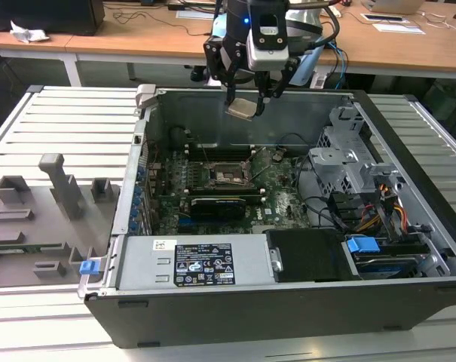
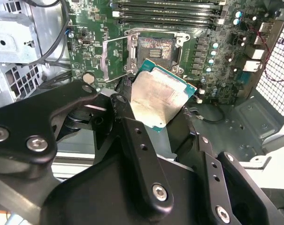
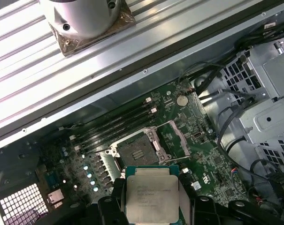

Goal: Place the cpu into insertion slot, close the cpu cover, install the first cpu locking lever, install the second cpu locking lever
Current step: 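Place the cpu into insertion slot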

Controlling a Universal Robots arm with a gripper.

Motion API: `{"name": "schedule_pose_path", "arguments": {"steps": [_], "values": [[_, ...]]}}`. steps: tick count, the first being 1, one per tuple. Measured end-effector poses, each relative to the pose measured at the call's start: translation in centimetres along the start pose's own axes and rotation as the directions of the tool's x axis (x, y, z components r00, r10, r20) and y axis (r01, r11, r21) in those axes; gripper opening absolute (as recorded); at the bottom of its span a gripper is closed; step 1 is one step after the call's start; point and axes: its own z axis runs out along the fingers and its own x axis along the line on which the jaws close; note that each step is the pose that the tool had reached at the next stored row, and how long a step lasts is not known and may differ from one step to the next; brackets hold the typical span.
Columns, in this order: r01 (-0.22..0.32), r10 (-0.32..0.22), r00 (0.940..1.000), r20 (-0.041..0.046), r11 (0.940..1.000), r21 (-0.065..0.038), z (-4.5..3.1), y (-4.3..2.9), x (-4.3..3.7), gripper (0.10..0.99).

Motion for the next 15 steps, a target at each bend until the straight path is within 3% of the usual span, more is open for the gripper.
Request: {"name": "schedule_pose_path", "arguments": {"steps": [8, 15], "values": [[-0.041, 0.041, 0.9991, 0.0036, 0.9991, -0.001, 0.02, 0.00, 0.00, 0.541], [-0.105, 0.105, 0.9945, 0.0092, 0.9945, -0.003, 0.03, 0.00, 0.00, 0.541]]}}
